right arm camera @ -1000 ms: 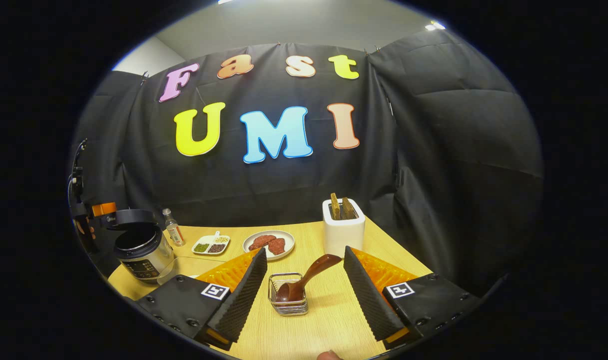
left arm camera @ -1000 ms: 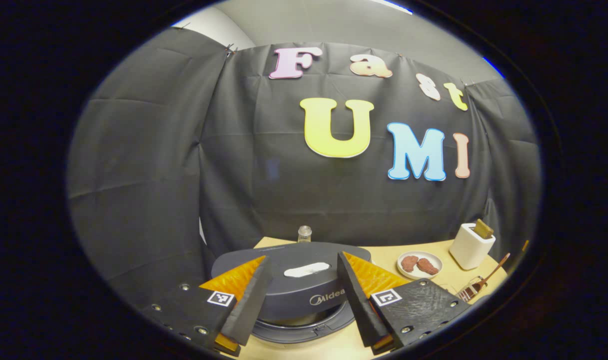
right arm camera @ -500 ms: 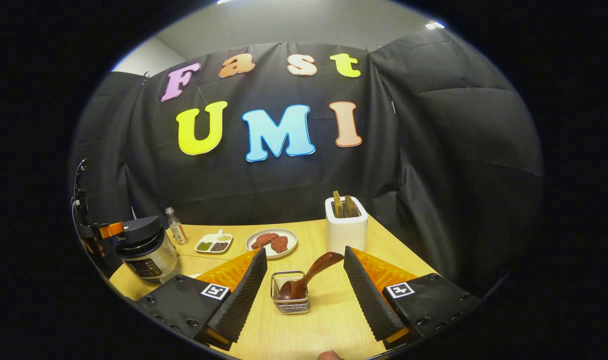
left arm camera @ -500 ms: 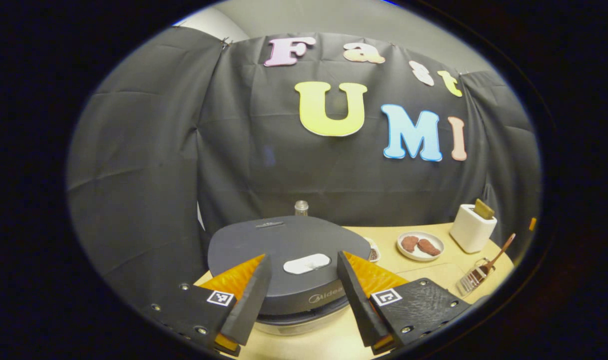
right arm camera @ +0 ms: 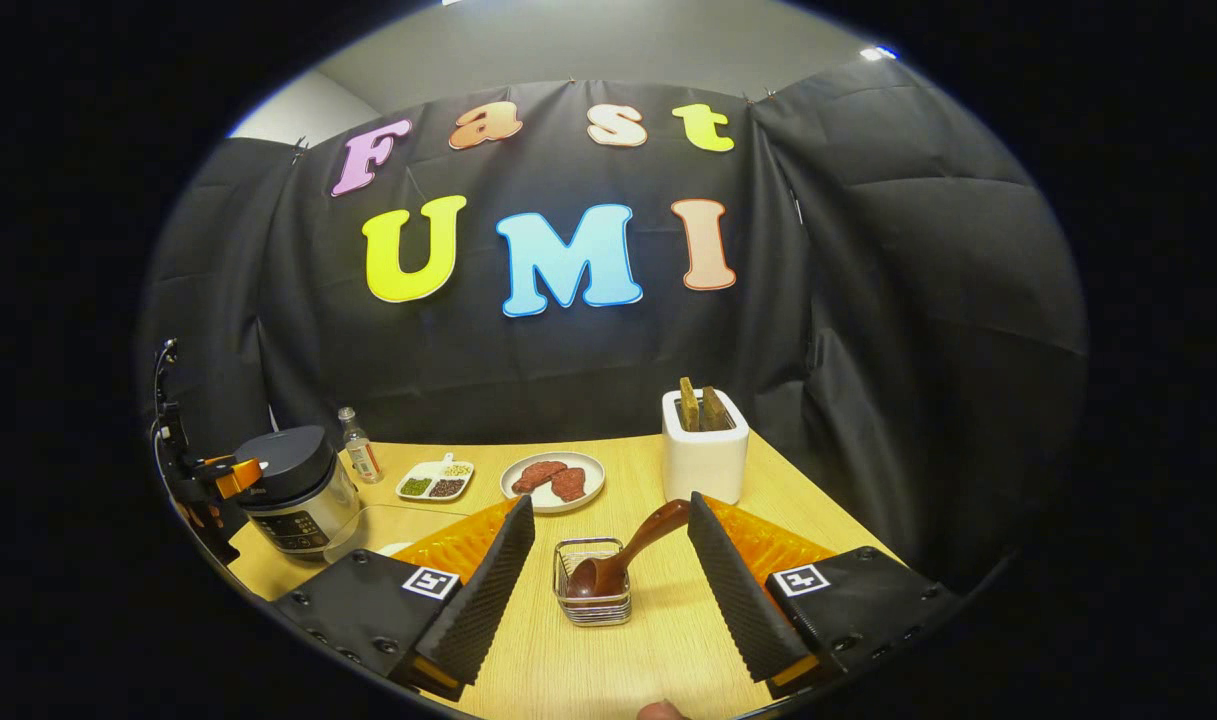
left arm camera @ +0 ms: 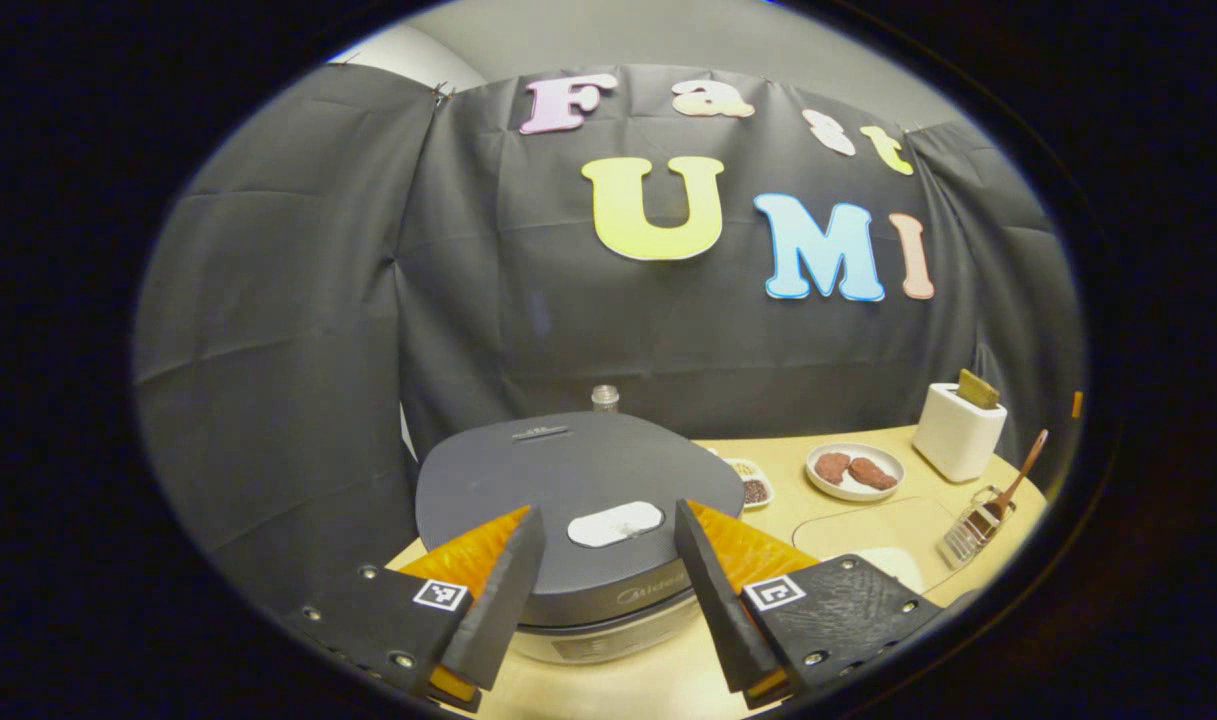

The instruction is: Close the left gripper, press the button to open the rice cooker; take a wooden spoon from the chopstick holder with the right hand, scoop a spoonful of rice and pour it into the rice cooker, then put the wooden spoon back into the chopstick holder.

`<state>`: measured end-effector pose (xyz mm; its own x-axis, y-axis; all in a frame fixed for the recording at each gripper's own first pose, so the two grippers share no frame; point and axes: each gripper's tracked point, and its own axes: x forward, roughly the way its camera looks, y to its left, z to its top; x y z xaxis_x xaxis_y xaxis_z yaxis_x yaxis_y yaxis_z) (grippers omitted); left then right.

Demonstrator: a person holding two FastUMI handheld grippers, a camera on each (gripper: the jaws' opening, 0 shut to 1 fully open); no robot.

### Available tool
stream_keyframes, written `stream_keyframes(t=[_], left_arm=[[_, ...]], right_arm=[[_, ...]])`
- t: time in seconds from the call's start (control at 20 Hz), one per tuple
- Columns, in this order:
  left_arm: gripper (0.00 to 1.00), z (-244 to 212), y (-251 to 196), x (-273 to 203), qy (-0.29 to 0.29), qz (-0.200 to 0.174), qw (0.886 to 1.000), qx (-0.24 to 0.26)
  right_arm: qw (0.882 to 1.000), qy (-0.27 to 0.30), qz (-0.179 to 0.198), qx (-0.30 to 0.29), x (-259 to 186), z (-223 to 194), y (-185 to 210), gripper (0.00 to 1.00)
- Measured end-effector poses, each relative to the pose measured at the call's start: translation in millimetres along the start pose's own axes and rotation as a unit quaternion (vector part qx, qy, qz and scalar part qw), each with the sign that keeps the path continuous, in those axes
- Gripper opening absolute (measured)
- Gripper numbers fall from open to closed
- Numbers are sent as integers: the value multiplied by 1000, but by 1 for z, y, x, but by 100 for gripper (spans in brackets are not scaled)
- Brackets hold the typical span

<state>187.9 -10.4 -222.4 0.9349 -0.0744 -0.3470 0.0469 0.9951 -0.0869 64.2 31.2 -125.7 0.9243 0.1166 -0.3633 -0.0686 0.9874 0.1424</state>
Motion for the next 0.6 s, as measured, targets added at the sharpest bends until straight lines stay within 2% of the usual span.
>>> stream_keyframes(t=[0.3, 0.35, 0.4, 0.6], left_arm=[[86, -8, 4, -7, -29, 2, 999, -27], [86, -19, 2, -8, -11, 1, 1000, -24], [86, -14, 1, -3, -29, 0, 999, -19], [85, 1, -3, -14, -20, 3, 1000, -19]], right_arm=[[1000, 2, 4, 3, -2, 0, 2, 98], [1000, 1, 5, 2, -4, 1, 3, 98], [1000, -2, 7, 1, -6, 3, 4, 98], [1000, -20, 18, 0, -17, 16, 4, 98]])
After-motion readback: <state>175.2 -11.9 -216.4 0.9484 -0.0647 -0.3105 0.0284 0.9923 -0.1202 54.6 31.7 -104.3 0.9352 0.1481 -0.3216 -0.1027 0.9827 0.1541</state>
